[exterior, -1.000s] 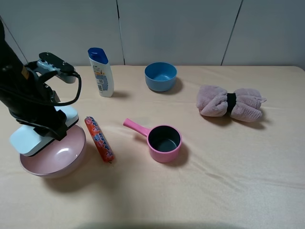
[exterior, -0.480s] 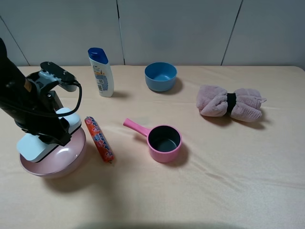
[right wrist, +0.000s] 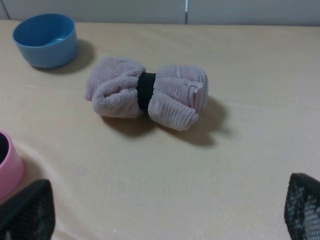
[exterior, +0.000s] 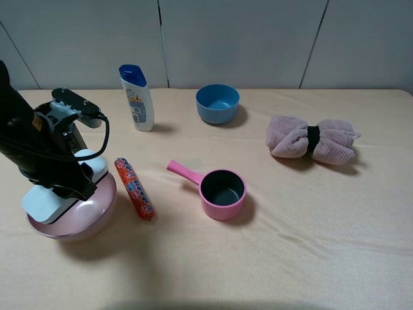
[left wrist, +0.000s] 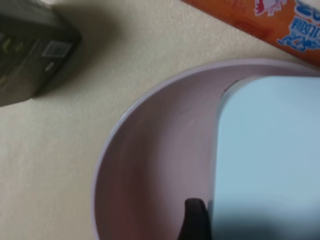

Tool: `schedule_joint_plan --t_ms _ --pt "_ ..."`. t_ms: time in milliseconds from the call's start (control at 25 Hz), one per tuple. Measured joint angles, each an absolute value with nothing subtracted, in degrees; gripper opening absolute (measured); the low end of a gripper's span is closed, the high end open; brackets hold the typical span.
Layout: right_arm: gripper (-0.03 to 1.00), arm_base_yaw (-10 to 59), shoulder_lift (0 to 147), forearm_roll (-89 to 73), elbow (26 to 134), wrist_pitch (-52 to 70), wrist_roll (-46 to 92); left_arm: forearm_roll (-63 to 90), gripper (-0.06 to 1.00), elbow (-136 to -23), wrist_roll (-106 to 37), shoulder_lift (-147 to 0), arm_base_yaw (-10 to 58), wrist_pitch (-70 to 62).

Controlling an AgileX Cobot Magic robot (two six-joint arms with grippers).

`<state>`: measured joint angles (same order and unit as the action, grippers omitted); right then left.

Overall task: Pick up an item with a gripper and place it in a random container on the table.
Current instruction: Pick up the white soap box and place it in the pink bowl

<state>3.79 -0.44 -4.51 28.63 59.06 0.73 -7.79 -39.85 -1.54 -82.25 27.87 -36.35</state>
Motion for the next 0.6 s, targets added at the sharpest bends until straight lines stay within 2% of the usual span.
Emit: schedule_joint_plan --t_ms 520,600 --pt "0.69 3.8 -0.4 -4.5 28.6 59.1 0.7 -7.9 0.59 -39.8 -0.6 -82.3 27.9 -36.5" --pt "0.69 3.8 -0.4 -4.5 28.6 59.1 0.7 -8.1 0.62 -39.8 -0.6 -82.3 27.9 -36.6"
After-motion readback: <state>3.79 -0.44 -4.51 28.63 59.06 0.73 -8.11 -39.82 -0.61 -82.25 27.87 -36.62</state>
